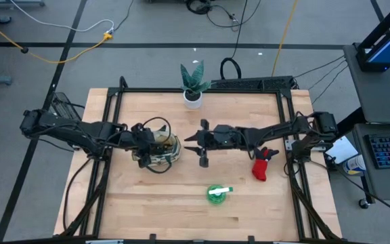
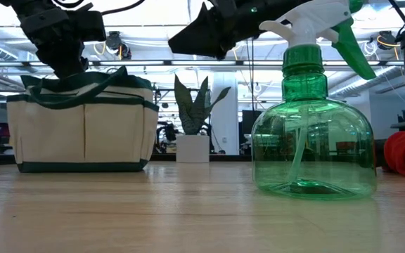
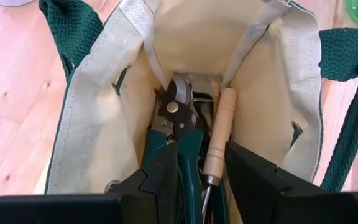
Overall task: Pick & Place Garden tools in Gardening bag
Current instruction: Put the red gloves into the white gardening bag
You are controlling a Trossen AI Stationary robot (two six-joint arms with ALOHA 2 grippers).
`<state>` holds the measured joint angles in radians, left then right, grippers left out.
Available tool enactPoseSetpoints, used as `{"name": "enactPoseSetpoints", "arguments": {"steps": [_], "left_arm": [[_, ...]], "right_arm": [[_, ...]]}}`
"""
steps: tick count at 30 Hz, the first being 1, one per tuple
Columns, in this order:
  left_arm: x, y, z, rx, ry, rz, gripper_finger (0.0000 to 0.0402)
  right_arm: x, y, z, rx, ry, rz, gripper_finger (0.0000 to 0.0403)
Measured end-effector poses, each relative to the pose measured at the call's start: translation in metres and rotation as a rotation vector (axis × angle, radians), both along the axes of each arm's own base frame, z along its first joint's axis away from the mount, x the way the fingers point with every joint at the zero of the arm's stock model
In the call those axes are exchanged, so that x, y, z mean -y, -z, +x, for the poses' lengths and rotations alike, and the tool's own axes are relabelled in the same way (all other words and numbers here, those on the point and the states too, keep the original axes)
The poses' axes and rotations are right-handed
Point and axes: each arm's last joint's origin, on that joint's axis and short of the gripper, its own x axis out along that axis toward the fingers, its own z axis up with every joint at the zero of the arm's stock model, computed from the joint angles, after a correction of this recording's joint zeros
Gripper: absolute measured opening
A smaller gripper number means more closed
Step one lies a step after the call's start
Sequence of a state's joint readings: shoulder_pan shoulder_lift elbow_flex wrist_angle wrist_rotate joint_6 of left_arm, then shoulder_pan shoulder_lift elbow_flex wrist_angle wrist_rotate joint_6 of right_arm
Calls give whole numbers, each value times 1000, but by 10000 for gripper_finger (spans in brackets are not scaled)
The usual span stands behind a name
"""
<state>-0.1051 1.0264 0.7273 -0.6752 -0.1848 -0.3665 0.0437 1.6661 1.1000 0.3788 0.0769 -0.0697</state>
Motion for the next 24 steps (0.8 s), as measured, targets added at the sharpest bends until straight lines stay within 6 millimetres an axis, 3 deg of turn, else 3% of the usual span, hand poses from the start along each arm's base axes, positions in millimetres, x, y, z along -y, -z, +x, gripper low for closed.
{"name": "enactPoseSetpoints", "arguments": {"steps": [7, 17, 24], "left_arm": [[1, -5, 6, 79, 32, 17, 140], [1, -17, 18, 240, 95, 85, 140], [1, -23, 23, 310, 112, 162, 140]], "right_arm": [[-11, 3, -2, -38, -39, -39, 133], [-21, 10, -5, -109, 67, -108, 188], [-24, 10, -14, -186, 105, 10, 207]]}}
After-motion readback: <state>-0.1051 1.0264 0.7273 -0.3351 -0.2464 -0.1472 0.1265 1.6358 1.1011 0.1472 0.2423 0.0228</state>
